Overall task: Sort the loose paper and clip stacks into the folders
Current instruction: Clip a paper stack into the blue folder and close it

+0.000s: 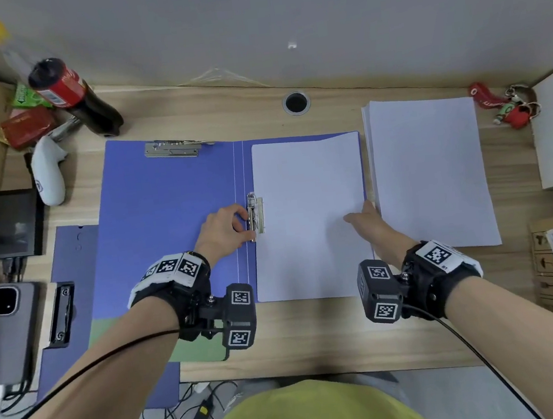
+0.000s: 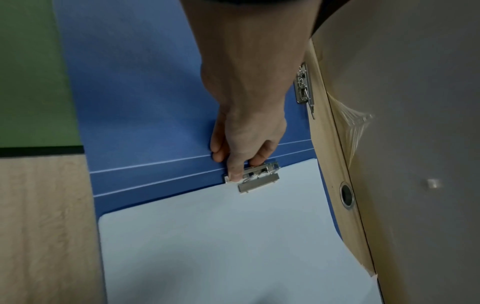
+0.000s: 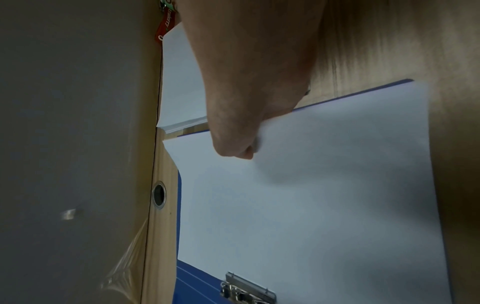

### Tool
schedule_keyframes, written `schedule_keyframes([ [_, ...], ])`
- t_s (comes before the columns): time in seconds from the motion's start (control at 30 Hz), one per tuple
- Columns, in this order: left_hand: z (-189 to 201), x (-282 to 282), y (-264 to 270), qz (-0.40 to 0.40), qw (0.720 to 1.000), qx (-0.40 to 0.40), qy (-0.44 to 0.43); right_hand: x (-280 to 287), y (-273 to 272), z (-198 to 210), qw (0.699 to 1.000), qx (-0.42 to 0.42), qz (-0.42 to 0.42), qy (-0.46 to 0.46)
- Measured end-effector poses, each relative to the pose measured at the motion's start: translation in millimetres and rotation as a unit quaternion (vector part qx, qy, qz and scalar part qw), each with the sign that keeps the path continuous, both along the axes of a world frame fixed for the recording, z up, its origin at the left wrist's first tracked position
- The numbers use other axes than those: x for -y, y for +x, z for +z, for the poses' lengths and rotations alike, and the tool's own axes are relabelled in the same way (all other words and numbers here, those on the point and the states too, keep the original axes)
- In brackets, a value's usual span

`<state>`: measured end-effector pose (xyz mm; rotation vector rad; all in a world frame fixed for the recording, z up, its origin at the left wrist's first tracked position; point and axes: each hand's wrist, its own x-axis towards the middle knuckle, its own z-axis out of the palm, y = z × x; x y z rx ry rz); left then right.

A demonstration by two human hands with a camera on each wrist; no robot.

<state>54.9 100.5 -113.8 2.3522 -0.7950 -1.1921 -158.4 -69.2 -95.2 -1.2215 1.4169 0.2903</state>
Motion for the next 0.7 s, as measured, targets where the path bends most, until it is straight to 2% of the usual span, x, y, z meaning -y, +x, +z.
schedule_keyframes([
  [0.17, 1.9, 1.9, 2.6, -0.001, 1.0, -0.03, 0.007, -6.2, -3.3, 11.3, 1.0, 0.006, 0.005, -0.002],
  [0.27, 7.1, -0.9, 0.2, 0.005, 0.999, -0.043, 0.009, -12.6, -11.7, 18.7, 0.999, 0.037, 0.017, -0.029],
  [0.37, 10.6, -5.8, -8.5, -0.006, 0.999, -0.04, 0.019, -19.6, -21.7, 27.6, 0.996, 0.047, 0.059, -0.057],
  [0.5, 16.2, -16.3, -19.0, -0.01, 0.996, -0.085, 0.001, -35.1, -32.9, 35.8, 0.992, 0.048, 0.111, -0.026],
  [0.6, 23.9, -26.5, -23.0, -0.014, 0.998, -0.067, -0.013, -49.4, -41.5, 37.7, 0.993, 0.045, 0.108, -0.016],
  [0.7, 22.8, -39.7, -23.5, -0.064, 0.997, -0.045, 0.012, -61.5, -48.8, 37.3, 0.994, 0.034, 0.104, -0.03],
])
